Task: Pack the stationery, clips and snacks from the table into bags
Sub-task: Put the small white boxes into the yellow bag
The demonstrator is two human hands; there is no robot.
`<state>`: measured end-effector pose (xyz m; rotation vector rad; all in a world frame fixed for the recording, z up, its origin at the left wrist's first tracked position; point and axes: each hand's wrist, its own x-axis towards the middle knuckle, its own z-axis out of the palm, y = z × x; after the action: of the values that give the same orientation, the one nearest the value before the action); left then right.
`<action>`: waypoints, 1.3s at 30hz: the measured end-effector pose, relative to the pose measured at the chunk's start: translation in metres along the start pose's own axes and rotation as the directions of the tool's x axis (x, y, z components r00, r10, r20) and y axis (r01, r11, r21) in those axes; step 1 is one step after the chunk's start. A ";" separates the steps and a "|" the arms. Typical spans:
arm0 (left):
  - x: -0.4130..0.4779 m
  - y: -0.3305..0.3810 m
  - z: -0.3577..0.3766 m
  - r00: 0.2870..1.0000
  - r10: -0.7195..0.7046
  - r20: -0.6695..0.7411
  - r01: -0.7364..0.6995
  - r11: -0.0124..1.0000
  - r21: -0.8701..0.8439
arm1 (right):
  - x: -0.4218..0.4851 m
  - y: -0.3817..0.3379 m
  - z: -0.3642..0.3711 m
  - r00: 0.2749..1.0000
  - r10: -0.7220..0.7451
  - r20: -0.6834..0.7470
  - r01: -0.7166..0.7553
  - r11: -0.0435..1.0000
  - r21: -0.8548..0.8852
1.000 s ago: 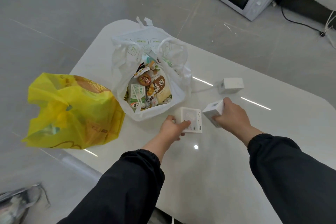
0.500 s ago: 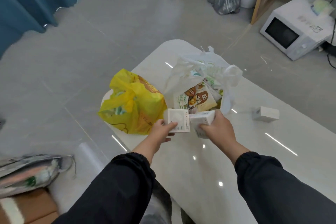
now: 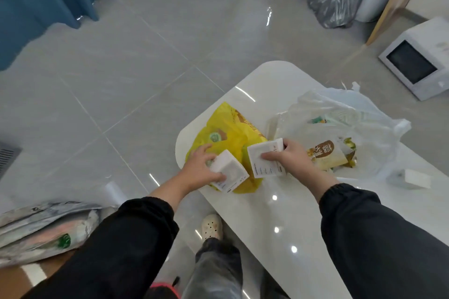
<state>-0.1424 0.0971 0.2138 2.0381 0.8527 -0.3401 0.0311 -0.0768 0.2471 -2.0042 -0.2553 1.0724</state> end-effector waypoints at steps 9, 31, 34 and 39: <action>0.064 0.013 0.000 0.939 0.175 0.297 -0.313 0.796 0.519 | 0.036 -0.011 0.025 0.973 0.187 -0.134 -0.151 0.958 0.242; 0.093 -0.075 -0.061 0.860 -0.267 -0.434 0.172 0.954 -0.246 | 0.126 -0.065 0.123 0.984 -0.091 0.153 0.173 0.681 -0.712; 0.097 -0.078 -0.055 0.870 -0.191 -0.455 0.144 0.980 -0.136 | 0.129 -0.052 0.114 0.987 0.011 0.163 0.109 0.697 -0.708; 0.095 -0.075 -0.041 0.756 0.086 -0.649 0.012 0.989 0.146 | 0.117 -0.028 0.096 0.996 0.041 0.081 0.016 0.800 -0.599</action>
<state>-0.1275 0.2019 0.1407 2.3369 1.2273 0.3911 0.0354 0.0564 0.1702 -2.5179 -0.7085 1.1922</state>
